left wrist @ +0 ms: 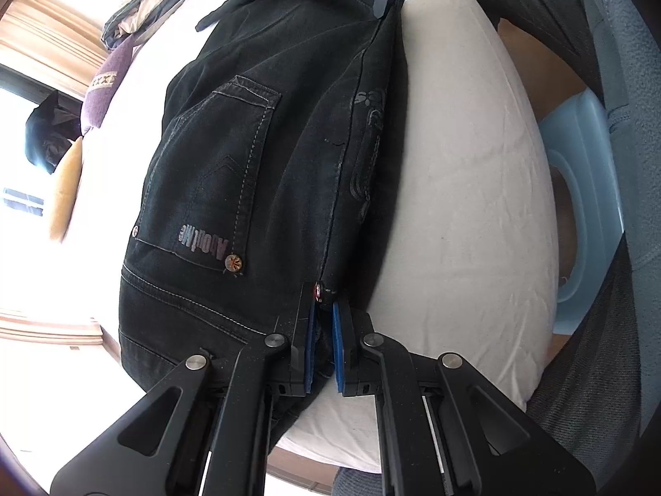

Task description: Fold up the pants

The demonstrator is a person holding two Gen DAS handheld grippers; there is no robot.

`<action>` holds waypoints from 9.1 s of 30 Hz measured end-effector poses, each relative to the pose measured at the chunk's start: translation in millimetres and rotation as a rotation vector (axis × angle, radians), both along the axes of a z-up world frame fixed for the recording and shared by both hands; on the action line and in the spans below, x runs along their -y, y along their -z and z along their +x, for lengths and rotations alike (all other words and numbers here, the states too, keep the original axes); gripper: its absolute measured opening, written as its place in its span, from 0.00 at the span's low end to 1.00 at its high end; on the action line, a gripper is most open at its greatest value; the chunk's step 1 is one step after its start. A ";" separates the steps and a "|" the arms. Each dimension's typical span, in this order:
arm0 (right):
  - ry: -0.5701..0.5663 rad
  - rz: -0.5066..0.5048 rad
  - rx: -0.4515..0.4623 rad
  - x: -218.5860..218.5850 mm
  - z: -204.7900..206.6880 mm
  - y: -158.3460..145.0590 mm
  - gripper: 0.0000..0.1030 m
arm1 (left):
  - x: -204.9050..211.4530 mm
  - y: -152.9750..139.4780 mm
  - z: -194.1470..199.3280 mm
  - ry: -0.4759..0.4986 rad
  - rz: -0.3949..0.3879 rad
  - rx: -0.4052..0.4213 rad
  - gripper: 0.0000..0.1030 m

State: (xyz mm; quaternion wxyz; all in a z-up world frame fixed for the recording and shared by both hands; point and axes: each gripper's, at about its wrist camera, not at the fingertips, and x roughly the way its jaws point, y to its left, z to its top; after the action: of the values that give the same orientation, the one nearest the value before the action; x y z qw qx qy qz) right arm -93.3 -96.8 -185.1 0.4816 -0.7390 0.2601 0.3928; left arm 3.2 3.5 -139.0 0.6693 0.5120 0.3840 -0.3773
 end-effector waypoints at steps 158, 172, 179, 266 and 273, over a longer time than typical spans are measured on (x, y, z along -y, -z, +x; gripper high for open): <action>2.046 1.905 -0.157 431.3 76.8 -50.6 0.57 | 213.3 15.8 105.6 -0.759 -0.389 -0.104 0.11; 2.288 1.808 0.049 472.0 108.1 -29.0 0.65 | 183.9 15.6 118.6 -0.783 -0.470 -0.167 0.12; 2.113 1.659 -0.303 396.9 79.6 -16.8 0.69 | 160.8 12.8 127.4 -0.823 -0.519 -0.219 0.12; 2.327 2.382 -0.262 481.3 24.1 46.9 0.08 | 286.9 11.1 198.5 -0.713 -0.634 -0.558 0.12; 2.345 2.315 -0.177 476.7 26.8 38.3 0.08 | 274.7 25.5 194.0 -0.718 -0.673 -0.581 0.11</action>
State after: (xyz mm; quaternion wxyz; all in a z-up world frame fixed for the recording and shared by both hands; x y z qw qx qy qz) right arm -66.5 -573.5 -223.4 -0.7431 -0.6005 -0.2539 0.1508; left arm 197.2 -271.2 -164.5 0.7488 -0.0168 0.5608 -0.3529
